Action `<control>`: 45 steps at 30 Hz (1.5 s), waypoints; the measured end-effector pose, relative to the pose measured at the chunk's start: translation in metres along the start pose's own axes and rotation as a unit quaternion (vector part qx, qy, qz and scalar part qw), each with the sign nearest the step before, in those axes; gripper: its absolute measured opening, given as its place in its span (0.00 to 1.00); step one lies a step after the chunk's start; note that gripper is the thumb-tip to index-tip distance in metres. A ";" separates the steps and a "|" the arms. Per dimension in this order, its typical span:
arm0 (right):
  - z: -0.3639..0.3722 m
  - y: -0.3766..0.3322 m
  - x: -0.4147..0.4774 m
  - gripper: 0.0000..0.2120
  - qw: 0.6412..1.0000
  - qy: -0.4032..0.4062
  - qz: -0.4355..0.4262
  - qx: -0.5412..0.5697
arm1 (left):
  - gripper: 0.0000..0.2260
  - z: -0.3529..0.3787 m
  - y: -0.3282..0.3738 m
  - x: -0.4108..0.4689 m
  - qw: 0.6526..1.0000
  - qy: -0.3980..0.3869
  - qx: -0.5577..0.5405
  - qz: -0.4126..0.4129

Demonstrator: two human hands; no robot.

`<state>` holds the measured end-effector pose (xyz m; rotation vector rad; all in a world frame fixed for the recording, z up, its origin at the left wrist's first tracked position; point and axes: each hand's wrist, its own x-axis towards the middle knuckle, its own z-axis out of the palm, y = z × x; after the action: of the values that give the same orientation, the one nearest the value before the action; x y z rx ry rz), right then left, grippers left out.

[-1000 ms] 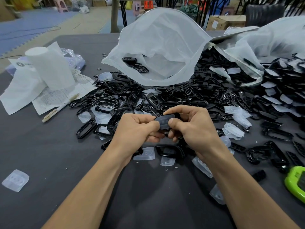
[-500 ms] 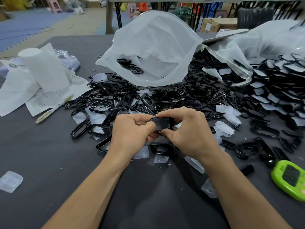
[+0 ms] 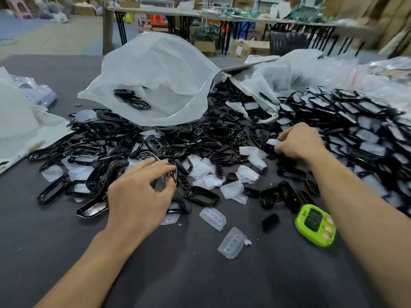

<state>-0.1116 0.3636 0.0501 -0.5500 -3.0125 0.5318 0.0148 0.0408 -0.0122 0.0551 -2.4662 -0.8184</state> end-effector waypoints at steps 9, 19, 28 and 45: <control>0.026 -0.048 -0.038 0.19 0.990 0.018 -0.134 0.044 | 0.17 -0.008 -0.022 0.014 0.986 -0.009 0.168 0.024; 0.092 -0.138 -0.090 0.14 0.958 -0.080 -0.202 0.188 | 0.07 -0.016 -0.051 0.022 0.984 -0.048 0.172 0.001; 0.110 -0.137 -0.106 0.17 0.948 -0.051 -0.248 0.194 | 0.24 -0.020 -0.051 0.025 0.996 0.014 0.002 -0.093; 0.101 -0.154 -0.143 0.06 0.815 -0.188 -0.183 0.517 | 0.18 -0.017 -0.035 0.029 0.913 -0.001 -0.376 -0.160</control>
<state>-0.0392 0.1458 0.0107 0.2389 -2.3847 2.1694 -0.0063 -0.0029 -0.0069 0.1776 -2.0024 -1.8516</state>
